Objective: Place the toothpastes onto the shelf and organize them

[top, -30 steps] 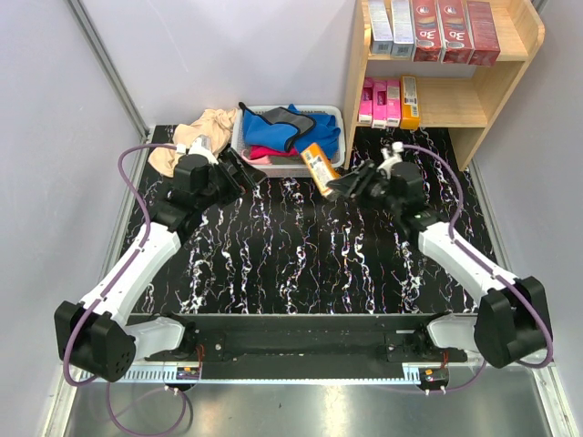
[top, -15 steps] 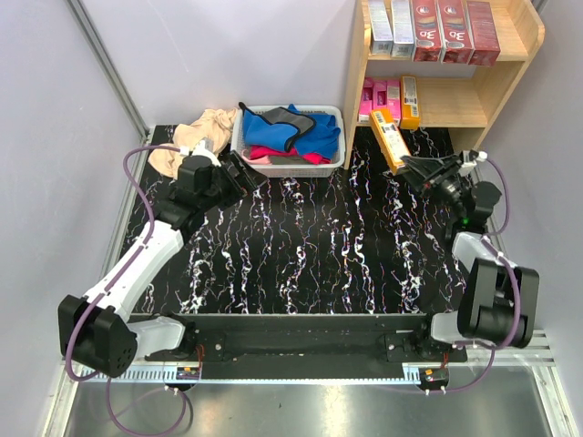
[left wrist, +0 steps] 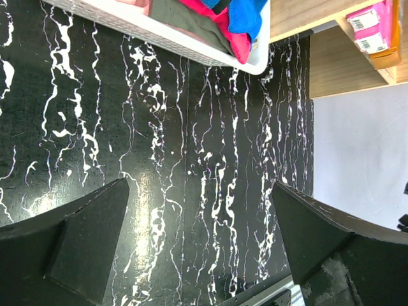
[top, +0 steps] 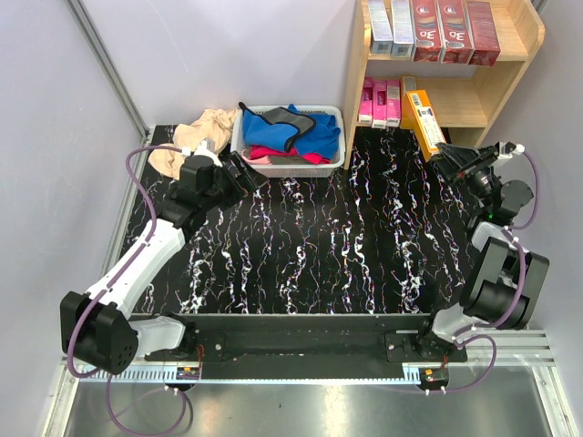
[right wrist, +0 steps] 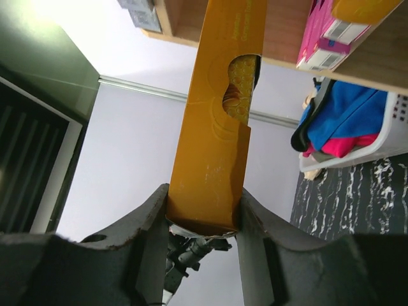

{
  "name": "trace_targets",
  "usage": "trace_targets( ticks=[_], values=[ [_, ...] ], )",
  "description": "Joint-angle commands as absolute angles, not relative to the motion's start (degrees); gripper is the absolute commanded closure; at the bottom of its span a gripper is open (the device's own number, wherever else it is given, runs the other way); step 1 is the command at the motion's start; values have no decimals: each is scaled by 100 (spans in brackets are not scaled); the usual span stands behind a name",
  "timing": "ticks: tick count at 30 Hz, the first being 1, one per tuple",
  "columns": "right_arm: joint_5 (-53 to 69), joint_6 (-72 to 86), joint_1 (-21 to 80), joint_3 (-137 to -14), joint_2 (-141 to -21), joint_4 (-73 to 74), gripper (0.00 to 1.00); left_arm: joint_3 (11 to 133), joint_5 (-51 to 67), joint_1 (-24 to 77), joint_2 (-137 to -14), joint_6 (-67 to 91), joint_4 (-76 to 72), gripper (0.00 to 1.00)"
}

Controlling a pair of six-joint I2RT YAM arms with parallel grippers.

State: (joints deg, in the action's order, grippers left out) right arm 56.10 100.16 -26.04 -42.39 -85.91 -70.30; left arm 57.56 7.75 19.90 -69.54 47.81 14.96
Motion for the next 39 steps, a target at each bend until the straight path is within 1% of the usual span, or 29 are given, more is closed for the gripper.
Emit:
trace_targets(
  ticks=[1, 3, 10, 23, 33, 39],
  values=[
    [5520, 9415, -2637, -4850, -8815, -6682, 62, 5739, 791, 1977, -6970, 4685, 1248, 1],
    [5432, 9229, -2637, -5018, -8955, -6347, 62, 5739, 809, 1969, -6952, 4693, 1231, 1],
    [5221, 9088, -2637, -5852, -9395, -6100, 62, 5704, 844, 1969, -6943, 4711, 1160, 1],
    [4518, 7954, -2637, -6626, -9720, -4141, 61, 5361, 888, 1969, -6803, 4808, 817, 1],
    [4562, 7972, -2566, -7198, -10450, -3990, 62, 5352, 923, 1969, -6803, 4781, 809, 1],
    [4597, 7604, -2374, -7531, -10793, -3411, 62, 5309, 932, 1969, -6803, 4790, 791, 1]
  ],
)
